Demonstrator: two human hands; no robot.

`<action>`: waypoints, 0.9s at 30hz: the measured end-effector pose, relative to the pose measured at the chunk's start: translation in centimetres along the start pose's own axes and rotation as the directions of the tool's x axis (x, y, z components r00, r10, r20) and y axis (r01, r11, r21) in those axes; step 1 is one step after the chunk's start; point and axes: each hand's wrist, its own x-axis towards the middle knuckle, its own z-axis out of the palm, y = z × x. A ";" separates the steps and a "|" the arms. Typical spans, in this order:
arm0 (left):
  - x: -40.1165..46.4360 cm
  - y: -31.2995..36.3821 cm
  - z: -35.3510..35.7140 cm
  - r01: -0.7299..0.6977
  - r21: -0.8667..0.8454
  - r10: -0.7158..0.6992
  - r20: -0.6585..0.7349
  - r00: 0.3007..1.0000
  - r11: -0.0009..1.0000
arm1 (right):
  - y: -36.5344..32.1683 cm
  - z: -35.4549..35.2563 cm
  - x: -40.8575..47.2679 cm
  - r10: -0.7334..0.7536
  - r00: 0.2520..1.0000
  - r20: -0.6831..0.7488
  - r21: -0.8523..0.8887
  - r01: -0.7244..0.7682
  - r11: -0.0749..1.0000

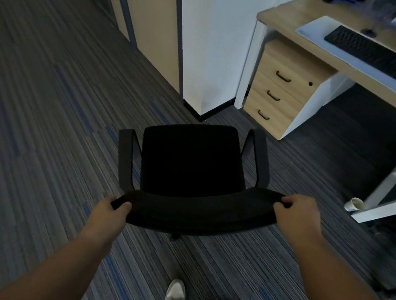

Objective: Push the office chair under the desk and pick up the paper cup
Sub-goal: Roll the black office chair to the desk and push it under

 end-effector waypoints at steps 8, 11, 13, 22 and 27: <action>0.8 1.1 1.8 -0.044 0.034 0.043 0.037 0.998 0.998 | 2.0 -0.8 -0.7 0.074 0.995 -0.067 0.059 -0.070 0.996; 0.9 1.9 3.5 -0.068 0.051 0.065 0.057 0.996 0.996 | 3.5 -1.7 -0.6 0.112 0.990 -0.091 0.091 -0.104 0.990; 1.0 2.9 4.6 -0.086 0.069 0.080 0.087 0.993 0.994 | 4.7 -2.4 -0.8 0.144 0.983 -0.118 0.104 -0.132 0.986; 3.1 8.9 10.4 -0.276 0.314 0.174 0.318 0.932 0.908 | 10.2 -4.1 -4.4 0.276 0.950 -0.148 0.094 -0.264 0.960; 2.6 10.6 13.9 -0.439 0.458 0.236 0.434 0.869 0.773 | 13.1 -4.3 -6.5 0.358 0.934 -0.010 0.165 -0.352 0.921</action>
